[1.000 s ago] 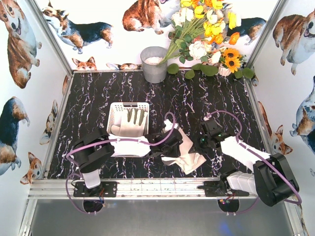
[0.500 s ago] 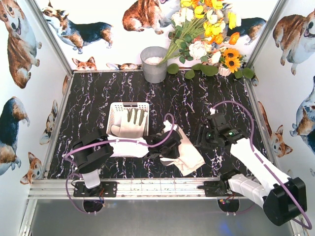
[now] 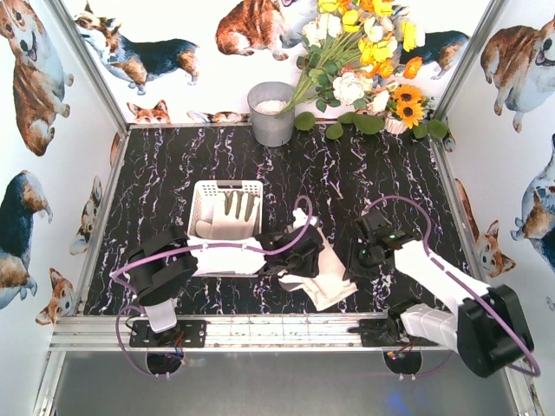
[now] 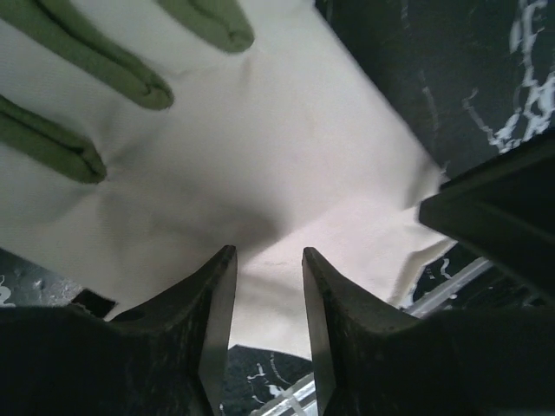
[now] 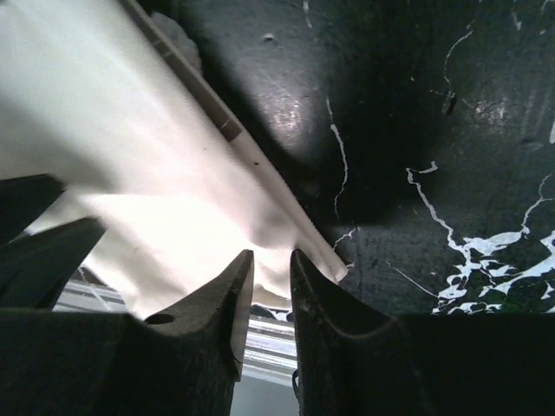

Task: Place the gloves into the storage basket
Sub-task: Pair the glove with the glove, then pick up the glove from the center of the board.

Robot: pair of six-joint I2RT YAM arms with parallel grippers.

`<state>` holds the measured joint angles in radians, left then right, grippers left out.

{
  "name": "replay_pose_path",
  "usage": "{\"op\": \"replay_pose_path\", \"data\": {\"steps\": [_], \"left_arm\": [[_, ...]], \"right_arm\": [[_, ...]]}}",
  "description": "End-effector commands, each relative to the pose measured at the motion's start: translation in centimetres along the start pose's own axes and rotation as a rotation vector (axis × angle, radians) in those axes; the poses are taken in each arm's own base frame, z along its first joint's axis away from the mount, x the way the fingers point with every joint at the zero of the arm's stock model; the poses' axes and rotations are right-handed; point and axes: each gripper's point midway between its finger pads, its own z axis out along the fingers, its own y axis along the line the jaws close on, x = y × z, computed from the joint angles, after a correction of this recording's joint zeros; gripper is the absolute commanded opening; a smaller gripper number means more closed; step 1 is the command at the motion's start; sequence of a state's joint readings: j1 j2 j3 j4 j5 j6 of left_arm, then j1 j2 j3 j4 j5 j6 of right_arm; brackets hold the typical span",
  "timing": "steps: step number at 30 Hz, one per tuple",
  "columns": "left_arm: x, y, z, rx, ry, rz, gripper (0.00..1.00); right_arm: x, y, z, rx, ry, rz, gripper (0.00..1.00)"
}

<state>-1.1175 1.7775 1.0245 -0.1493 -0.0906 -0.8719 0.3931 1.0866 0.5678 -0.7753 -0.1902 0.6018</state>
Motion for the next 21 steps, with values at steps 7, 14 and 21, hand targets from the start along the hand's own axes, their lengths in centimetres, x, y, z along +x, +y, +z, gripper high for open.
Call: {"op": "replay_pose_path", "data": {"steps": [7, 14, 21], "left_arm": [[-3.3, 0.1, -3.0, -0.068, -0.096, -0.050, 0.28], [-1.0, 1.4, -2.3, -0.047, -0.060, -0.129, 0.16], [1.3, 3.4, -1.3, -0.099, 0.001, -0.121, 0.09]], "right_arm": [[-3.6, 2.1, -1.5, -0.073, -0.190, -0.001, 0.35], [-6.1, 3.1, -2.5, -0.138, -0.234, -0.036, 0.48], [-8.1, 4.7, -1.2, -0.312, -0.132, -0.021, 0.59]]}}
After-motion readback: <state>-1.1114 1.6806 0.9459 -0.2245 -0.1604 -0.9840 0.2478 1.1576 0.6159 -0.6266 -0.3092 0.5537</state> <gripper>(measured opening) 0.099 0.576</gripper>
